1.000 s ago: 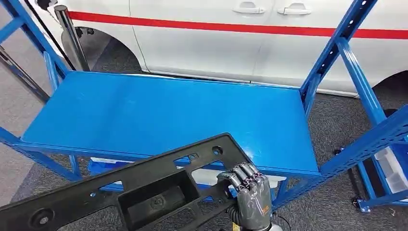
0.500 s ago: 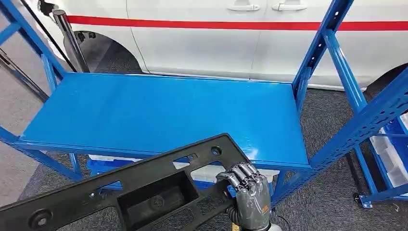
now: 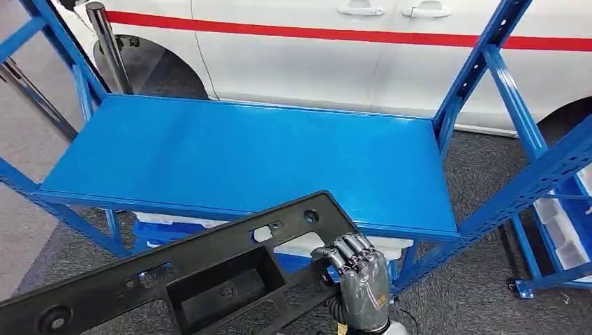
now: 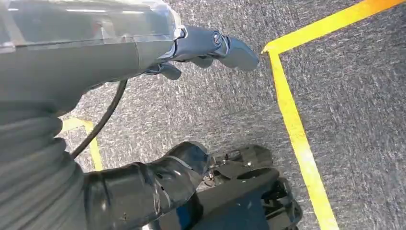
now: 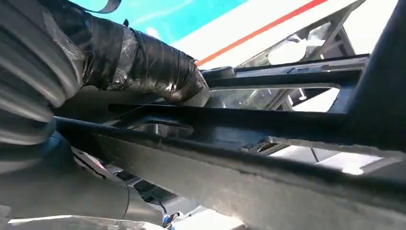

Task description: Take the parts from the cabinet and place them on the table.

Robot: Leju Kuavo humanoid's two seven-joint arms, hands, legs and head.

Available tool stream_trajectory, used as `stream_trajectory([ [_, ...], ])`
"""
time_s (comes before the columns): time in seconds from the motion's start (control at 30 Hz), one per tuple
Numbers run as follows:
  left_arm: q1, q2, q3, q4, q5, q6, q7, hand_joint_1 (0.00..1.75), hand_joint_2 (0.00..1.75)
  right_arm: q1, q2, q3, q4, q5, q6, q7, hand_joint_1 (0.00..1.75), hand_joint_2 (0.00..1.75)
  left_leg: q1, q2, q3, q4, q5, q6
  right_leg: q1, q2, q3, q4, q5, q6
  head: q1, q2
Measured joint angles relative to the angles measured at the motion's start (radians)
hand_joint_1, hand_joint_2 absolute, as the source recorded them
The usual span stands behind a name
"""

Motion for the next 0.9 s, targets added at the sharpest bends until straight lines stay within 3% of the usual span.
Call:
stream_trajectory([
  [0.03,0.000,0.000,0.000,0.000,0.000,-0.002,0.000,0.00,1.75,-0.001,-0.004,0.004,0.004,-0.005,0.000,0.006,1.75,1.75,-0.001,0.000,-0.004,0.002,0.002,-0.001,0.000,0.000,-0.009,0.031,-0.004,0.001,0.000,0.000],
  [0.07,0.001,0.000,0.000,0.000,0.000,-0.003,-0.001,0.00,1.75,-0.002,-0.007,0.009,0.007,-0.008,0.000,0.010,1.75,1.75,-0.001,0.000,-0.008,0.005,0.002,-0.001,-0.001,0.000,0.001,0.021,0.011,0.001,0.000,0.000],
  [0.17,0.000,0.000,0.000,0.000,0.000,-0.004,-0.001,0.00,1.75,-0.010,-0.014,0.019,0.010,-0.012,0.000,0.020,1.75,1.75,-0.001,-0.001,-0.019,0.024,0.002,-0.005,0.000,0.000,0.133,-0.201,0.120,-0.007,0.000,0.000],
  [0.2,0.000,0.000,0.000,0.000,0.000,-0.004,-0.001,0.00,1.75,-0.015,-0.015,0.022,0.011,-0.013,0.000,0.021,1.75,1.75,-0.006,-0.001,-0.025,0.028,0.002,-0.011,0.004,0.000,0.150,-0.237,0.105,-0.014,0.000,0.000],
  [0.3,0.000,0.000,0.000,0.000,0.000,0.000,-0.001,0.00,1.75,-0.015,-0.018,0.028,0.011,-0.022,0.000,0.022,1.75,1.75,-0.006,0.000,-0.034,0.032,0.012,-0.030,0.010,0.002,0.137,-0.241,0.116,-0.026,-0.001,0.000],
  [0.37,0.000,0.000,0.000,0.000,0.000,0.003,-0.001,0.00,1.75,-0.016,-0.019,0.031,0.011,-0.025,0.000,0.024,1.75,1.75,-0.003,-0.002,-0.039,0.037,0.007,-0.040,0.000,-0.001,0.135,-0.254,0.130,-0.044,0.000,0.000],
  [0.4,0.000,0.000,0.000,0.000,0.000,0.006,-0.002,0.00,1.75,-0.017,-0.019,0.034,0.011,-0.026,0.000,0.025,1.75,1.75,-0.002,-0.004,-0.048,0.058,-0.022,-0.046,0.001,-0.002,0.130,-0.255,0.136,-0.049,-0.001,0.000],
  [0.43,0.000,0.000,0.000,0.000,0.000,0.006,-0.001,0.00,1.75,-0.019,-0.019,0.035,0.011,-0.029,0.000,0.025,1.75,1.75,-0.001,-0.004,-0.069,0.118,-0.074,-0.051,0.000,-0.003,0.122,-0.255,0.141,-0.055,-0.003,0.000],
  [0.5,0.000,0.000,0.000,0.000,-0.001,0.007,-0.001,0.00,1.75,-0.019,-0.019,0.037,0.011,-0.036,0.000,0.025,1.75,1.75,0.004,-0.004,-0.118,0.258,-0.154,-0.060,0.002,-0.005,0.106,-0.254,0.152,-0.056,-0.003,0.000],
  [0.53,0.001,0.000,0.000,0.000,-0.001,0.008,-0.001,0.00,1.75,-0.019,-0.019,0.037,0.011,-0.040,0.000,0.025,1.75,1.75,0.004,-0.004,-0.133,0.314,-0.174,-0.063,0.002,-0.005,0.095,-0.251,0.158,-0.056,-0.003,0.000],
  [0.57,0.001,0.000,0.000,0.000,-0.001,0.008,-0.001,0.00,1.75,-0.019,-0.020,0.037,0.012,-0.043,0.000,0.025,1.75,1.75,0.005,-0.004,-0.123,0.316,-0.169,-0.064,0.002,-0.005,0.086,-0.250,0.163,-0.055,-0.003,0.000],
  [0.63,0.001,0.000,0.000,0.000,-0.001,0.008,-0.001,0.00,1.75,-0.019,-0.021,0.038,0.013,-0.049,0.000,0.025,1.75,1.75,0.005,-0.004,-0.051,0.207,-0.112,-0.061,0.001,-0.005,0.074,-0.245,0.171,-0.051,-0.003,0.000],
  [0.67,0.000,0.001,0.000,0.000,-0.001,0.009,-0.002,0.00,1.75,-0.019,-0.021,0.039,0.013,-0.056,0.000,0.023,1.75,1.75,0.005,-0.004,0.027,0.081,-0.068,-0.056,0.001,-0.004,0.069,-0.242,0.176,-0.047,-0.003,0.000],
  [0.7,-0.002,0.001,0.000,0.000,-0.001,0.010,-0.002,0.00,1.75,-0.019,-0.021,0.039,0.013,-0.062,0.000,0.021,1.75,1.75,0.005,-0.005,0.060,0.017,-0.070,-0.052,0.001,-0.004,0.068,-0.241,0.179,-0.043,-0.003,0.000],
  [0.73,-0.003,0.001,0.000,0.000,-0.001,0.010,-0.002,0.00,1.75,-0.019,-0.021,0.039,0.013,-0.067,0.000,0.019,1.75,1.75,-0.004,-0.006,0.059,0.006,-0.066,-0.047,0.007,-0.004,0.066,-0.240,0.184,-0.035,-0.002,0.000],
  [0.83,0.000,0.001,0.000,0.000,-0.001,0.011,-0.003,0.00,1.75,-0.021,-0.021,0.039,0.013,-0.074,0.000,0.015,1.75,1.75,-0.008,-0.007,0.050,0.010,-0.053,-0.030,0.001,-0.005,0.066,-0.251,0.205,-0.016,-0.003,0.000],
  [0.87,0.002,0.000,0.000,0.000,-0.002,0.011,-0.003,0.00,1.75,-0.021,-0.021,0.039,0.012,-0.075,0.000,0.013,1.75,1.75,-0.003,-0.006,0.044,0.000,-0.037,-0.022,0.007,-0.003,0.063,-0.253,0.213,-0.007,-0.002,0.000],
  [0.9,-0.001,0.000,0.000,0.000,-0.002,0.011,-0.003,0.00,1.75,-0.021,-0.022,0.039,0.012,-0.076,0.000,0.011,1.75,1.75,0.001,0.002,0.043,-0.004,-0.025,-0.013,0.000,0.000,0.054,-0.235,0.181,-0.006,-0.002,0.000],
])
